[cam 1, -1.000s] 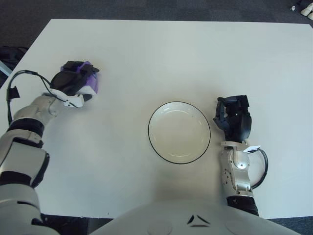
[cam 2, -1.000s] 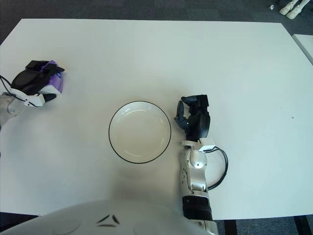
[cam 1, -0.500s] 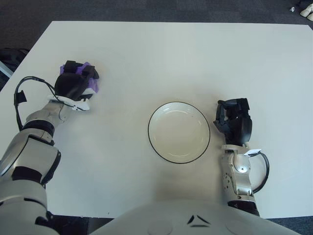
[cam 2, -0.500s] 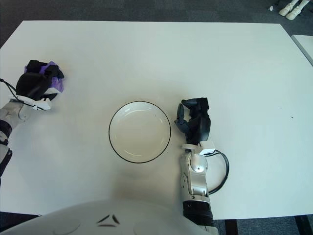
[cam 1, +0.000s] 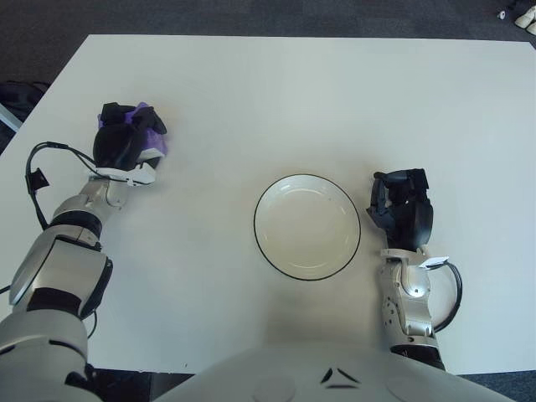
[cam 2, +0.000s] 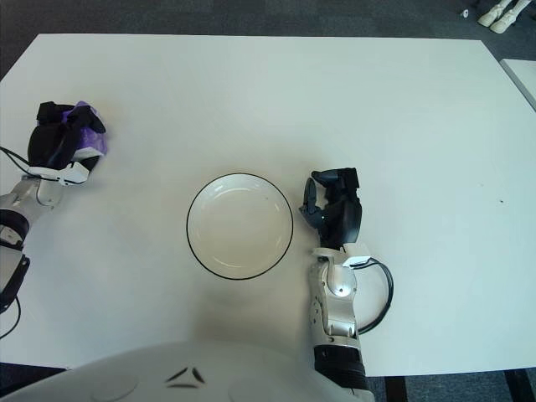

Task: Put the tissue paper into the plate.

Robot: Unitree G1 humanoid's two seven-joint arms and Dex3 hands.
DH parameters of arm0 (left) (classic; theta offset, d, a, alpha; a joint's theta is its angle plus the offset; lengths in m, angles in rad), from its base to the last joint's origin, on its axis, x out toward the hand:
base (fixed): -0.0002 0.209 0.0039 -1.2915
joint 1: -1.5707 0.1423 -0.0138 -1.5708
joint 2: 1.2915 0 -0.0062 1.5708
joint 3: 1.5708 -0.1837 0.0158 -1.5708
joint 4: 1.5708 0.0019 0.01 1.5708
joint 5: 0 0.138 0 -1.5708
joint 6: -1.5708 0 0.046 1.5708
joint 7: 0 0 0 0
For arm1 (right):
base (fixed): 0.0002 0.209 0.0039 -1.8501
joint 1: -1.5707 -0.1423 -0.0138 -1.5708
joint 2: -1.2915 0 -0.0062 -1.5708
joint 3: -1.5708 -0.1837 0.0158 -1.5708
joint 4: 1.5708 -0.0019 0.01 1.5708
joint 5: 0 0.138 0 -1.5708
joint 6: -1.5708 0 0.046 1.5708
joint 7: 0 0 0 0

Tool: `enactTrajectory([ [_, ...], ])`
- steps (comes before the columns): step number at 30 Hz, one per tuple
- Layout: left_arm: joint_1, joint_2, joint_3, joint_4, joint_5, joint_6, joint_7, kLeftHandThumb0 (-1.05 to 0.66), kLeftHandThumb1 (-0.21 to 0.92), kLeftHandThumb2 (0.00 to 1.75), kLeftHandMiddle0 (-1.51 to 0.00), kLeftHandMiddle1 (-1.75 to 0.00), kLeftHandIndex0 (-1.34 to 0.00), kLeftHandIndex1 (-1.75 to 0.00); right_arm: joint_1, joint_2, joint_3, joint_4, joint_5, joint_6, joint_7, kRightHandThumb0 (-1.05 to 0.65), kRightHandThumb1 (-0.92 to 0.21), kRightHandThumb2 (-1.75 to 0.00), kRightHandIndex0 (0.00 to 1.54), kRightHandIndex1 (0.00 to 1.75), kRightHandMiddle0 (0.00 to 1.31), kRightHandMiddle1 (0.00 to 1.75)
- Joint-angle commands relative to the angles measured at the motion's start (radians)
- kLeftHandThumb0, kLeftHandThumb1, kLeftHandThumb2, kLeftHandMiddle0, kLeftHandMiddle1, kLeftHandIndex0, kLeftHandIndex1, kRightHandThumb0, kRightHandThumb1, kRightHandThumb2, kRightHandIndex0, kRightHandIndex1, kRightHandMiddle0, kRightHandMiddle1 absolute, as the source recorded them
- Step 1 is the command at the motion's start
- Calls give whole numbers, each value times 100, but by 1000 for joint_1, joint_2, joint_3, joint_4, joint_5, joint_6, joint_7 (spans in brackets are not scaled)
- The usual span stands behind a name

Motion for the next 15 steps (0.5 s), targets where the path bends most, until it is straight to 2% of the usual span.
enactTrajectory([
  [1, 119, -101, 18, 40, -31, -33, -44, 0, -8, 171, -97, -156, -69, -175, 82, 47, -5, 64, 25, 61, -10, -37, -75, -77, 47, 134, 29, 175],
  [8, 134, -139, 104, 44, -132, -72, -100, 0, -7, 170, -96, -157, -67, -175, 84, 46, -2, 62, 26, 61, -7, -37, -75, -77, 47, 134, 29, 175],
  [10, 134, -177, 200, 46, -248, -60, -223, 0, -7, 170, -96, -158, -67, -175, 85, 42, -1, 60, 28, 65, -3, -37, -75, -77, 47, 134, 29, 175],
  [12, 133, -201, 265, 45, -324, -51, -300, 0, -7, 170, -95, -159, -67, -175, 85, 40, 0, 59, 28, 68, -1, -37, -75, -77, 47, 134, 29, 175],
  [15, 133, -218, 308, 41, -372, -49, -337, 0, -7, 170, -95, -159, -67, -175, 85, 40, 0, 59, 29, 68, 0, -37, -75, -77, 47, 135, 29, 175],
])
